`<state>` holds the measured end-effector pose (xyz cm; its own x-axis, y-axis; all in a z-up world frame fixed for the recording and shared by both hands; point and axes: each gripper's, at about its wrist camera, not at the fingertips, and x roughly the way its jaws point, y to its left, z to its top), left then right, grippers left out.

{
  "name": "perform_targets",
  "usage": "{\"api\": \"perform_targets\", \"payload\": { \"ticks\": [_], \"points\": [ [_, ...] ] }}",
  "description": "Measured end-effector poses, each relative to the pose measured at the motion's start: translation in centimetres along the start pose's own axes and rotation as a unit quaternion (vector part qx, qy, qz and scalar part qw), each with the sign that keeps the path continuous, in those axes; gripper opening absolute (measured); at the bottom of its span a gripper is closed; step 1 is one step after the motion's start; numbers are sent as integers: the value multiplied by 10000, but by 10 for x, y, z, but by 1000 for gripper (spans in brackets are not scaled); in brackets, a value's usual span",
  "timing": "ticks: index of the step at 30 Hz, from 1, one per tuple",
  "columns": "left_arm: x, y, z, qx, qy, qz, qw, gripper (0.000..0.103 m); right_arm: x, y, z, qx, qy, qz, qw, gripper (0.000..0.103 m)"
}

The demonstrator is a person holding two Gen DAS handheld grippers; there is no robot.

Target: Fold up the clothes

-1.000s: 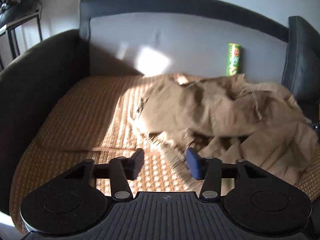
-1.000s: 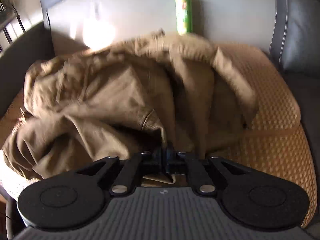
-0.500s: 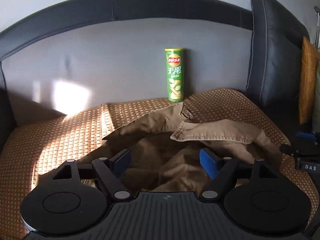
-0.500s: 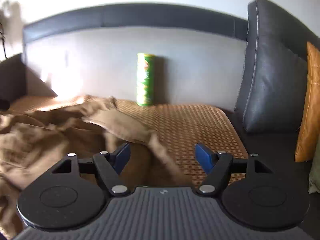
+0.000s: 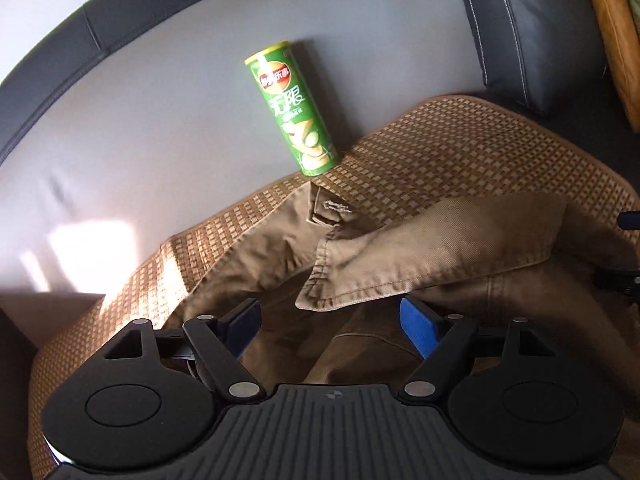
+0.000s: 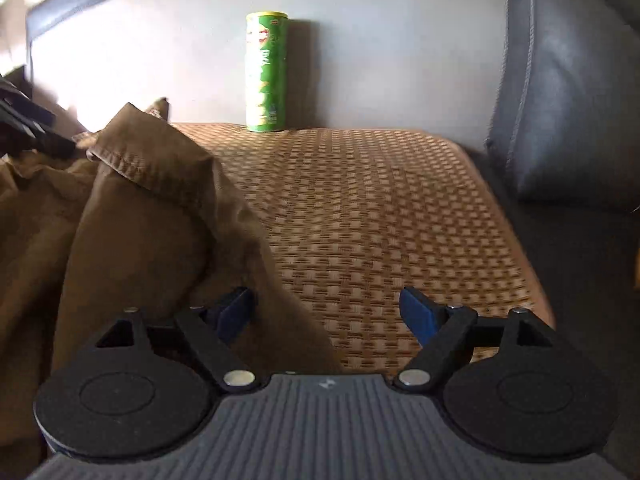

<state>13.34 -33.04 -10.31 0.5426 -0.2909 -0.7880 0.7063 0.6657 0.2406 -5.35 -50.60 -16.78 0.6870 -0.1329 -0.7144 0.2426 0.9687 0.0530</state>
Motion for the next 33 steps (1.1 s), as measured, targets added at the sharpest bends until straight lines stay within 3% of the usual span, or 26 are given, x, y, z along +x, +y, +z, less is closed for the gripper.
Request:
{"api": "perform_targets", "payload": {
  "ticks": [3, 5, 7, 9, 10, 12, 13, 15, 19, 24, 29, 33],
  "points": [
    [7, 2, 1, 31, -36, 53, 10000, 86, -4, 4, -1, -89, 50, 201, 9997, 84],
    [18, 1, 5, -1, 29, 130, 9999, 87, 1, 7, 0, -160, 156, 153, 9996, 78],
    [39, -8, 8, 162, 249, 242, 9993, 86, 5, 9, 1, -130, 252, 181, 9994, 62],
    [54, -18, 9, 319, 272, 417, 9983, 84, 4, 10, 4, 74, 229, 172, 9996, 37],
    [58, -19, 11, 252, 248, 396, 9986, 77, 3, 10, 5, 80, 238, 193, 9995, 28],
    [65, -17, 16, -1, 227, 278, 9994, 33, -4, 13, 7, 30, 239, 255, 9994, 20],
    [65, -11, 19, -257, 235, 229, 9991, 0, -10, 15, 8, 18, 188, 283, 9994, 17],
    [64, 2, 26, -767, 251, 132, 9967, 0, -25, 19, 11, 32, 26, 314, 9995, 14],
    [13, 36, 34, -1410, -182, 255, 9895, 0, -77, 32, 33, -19, -606, 228, 9979, 13],
    [-103, 93, 36, -2028, -946, 636, 9726, 0, -156, 71, 87, -412, -1401, 278, 9889, 12],
    [-235, 149, 2, -2516, -1661, 894, 9493, 0, -246, 133, 122, -977, -2099, 359, 9722, 12],
    [-325, 166, -33, -2523, -2088, 1244, 9366, 0, -315, 180, 133, -1363, -2624, 421, 9544, 12]
  ]
}}
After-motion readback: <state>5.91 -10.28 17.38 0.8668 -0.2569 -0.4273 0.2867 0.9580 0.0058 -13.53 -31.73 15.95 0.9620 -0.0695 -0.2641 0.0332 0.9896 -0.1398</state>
